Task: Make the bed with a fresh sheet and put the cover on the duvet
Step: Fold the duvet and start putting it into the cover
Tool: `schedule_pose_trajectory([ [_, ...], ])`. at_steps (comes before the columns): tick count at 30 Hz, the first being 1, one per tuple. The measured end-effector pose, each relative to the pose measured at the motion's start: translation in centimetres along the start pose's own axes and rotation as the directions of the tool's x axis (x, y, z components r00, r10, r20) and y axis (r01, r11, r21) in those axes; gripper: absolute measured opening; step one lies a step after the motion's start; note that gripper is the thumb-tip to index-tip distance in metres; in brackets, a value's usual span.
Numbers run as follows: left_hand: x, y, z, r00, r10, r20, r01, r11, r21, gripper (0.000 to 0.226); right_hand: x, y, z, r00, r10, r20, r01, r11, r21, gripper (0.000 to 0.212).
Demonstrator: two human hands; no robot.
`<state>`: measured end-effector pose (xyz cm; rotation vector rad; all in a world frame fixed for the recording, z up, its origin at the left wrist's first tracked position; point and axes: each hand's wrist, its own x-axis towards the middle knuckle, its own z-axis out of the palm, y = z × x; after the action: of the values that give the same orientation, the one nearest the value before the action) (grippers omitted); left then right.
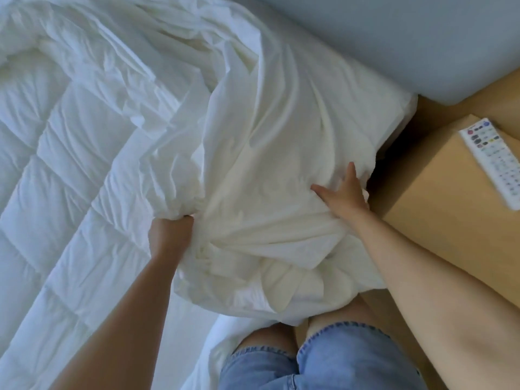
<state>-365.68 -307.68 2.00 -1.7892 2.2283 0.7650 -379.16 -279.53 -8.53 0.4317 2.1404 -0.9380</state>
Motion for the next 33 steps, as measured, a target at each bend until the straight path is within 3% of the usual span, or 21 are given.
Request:
schedule_pose_trajectory([
  [2,-0.5,0.2,0.8,1.0,0.008,0.014,-0.009,0.999,0.053,0.04,0.6,-0.5,0.6,0.997,0.04,0.07,-0.041,0.999,0.008,0.064],
  [4,-1.2,0.4,1.1,0.996,-0.005,0.092,0.001,0.999,0.042,0.051,0.3,-1.3,0.9,0.998,-0.046,-0.033,0.045,0.999,-0.029,0.032],
  [5,-1.5,0.6,1.2,0.99,-0.008,0.142,0.004,1.0,0.027,0.054,-0.2,-1.8,0.9,0.988,-0.118,-0.095,0.119,0.993,-0.004,0.023],
  [7,-2.0,1.0,1.1,0.975,0.016,0.22,-0.012,1.0,-0.022,0.055,-1.9,-4.0,0.6,0.93,-0.293,-0.22,0.321,0.942,0.103,0.029],
  [9,-2.4,1.7,1.0,0.964,0.061,0.257,-0.036,0.994,-0.101,0.045,-4.4,-7.7,-0.4,0.826,-0.439,-0.352,0.511,0.848,0.143,0.038],
  [12,-2.9,3.3,-0.3,0.968,0.119,0.219,-0.034,0.933,-0.357,0.027,-7.3,-14.6,-3.2,0.636,-0.62,-0.459,0.746,0.647,0.159,0.031],
  [16,-2.4,5.4,-4.2,0.964,0.227,0.142,-0.051,0.677,-0.734,0.034,-8.8,-22.8,-9.3,0.31,-0.711,-0.631,0.901,0.431,-0.043,0.024],
  [18,-2.0,5.8,-5.3,0.966,0.216,0.144,-0.001,0.557,-0.831,0.039,-7.7,-24.8,-12.0,0.229,-0.669,-0.707,0.882,0.451,-0.14,0.017],
  [19,-2.0,6.1,-5.4,0.966,0.195,0.17,0.048,0.51,-0.859,0.039,-6.9,-25.3,-12.6,0.274,-0.67,-0.69,0.83,0.528,-0.182,0.022],
  [21,-1.9,6.2,-4.8,0.954,0.177,0.241,0.136,0.46,-0.877,0.03,-5.1,-24.7,-12.0,0.52,-0.696,-0.495,0.662,0.694,-0.282,0.032],
  [22,-2.0,6.1,-4.3,0.949,0.167,0.268,0.169,0.449,-0.878,0.023,-4.4,-23.7,-10.9,0.639,-0.689,-0.342,0.599,0.725,-0.34,0.034],
  [24,-2.1,5.7,-3.7,0.936,0.147,0.319,0.228,0.435,-0.871,0.018,-4.5,-21.4,-8.3,0.754,-0.653,-0.073,0.575,0.71,-0.406,0.042],
  [26,-2.1,5.3,-3.6,0.918,0.157,0.365,0.266,0.437,-0.859,0.026,-5.7,-19.5,-6.1,0.778,-0.627,0.038,0.588,0.704,-0.398,0.057],
  [29,-2.0,4.9,-4.1,0.878,0.242,0.412,0.266,0.468,-0.843,0.031,-9.5,-17.5,-2.7,0.702,-0.699,0.136,0.702,0.646,-0.302,0.07],
  [31,-2.4,5.3,-4.9,0.799,0.368,0.476,0.287,0.462,-0.839,0.02,-12.2,-16.4,0.0,0.635,-0.707,0.313,0.772,0.594,-0.225,0.066],
  [33,-2.8,5.5,-5.5,0.71,0.483,0.512,0.303,0.447,-0.842,0.019,-14.4,-15.8,1.8,0.659,-0.61,0.44,0.72,0.681,-0.132,0.063],
])
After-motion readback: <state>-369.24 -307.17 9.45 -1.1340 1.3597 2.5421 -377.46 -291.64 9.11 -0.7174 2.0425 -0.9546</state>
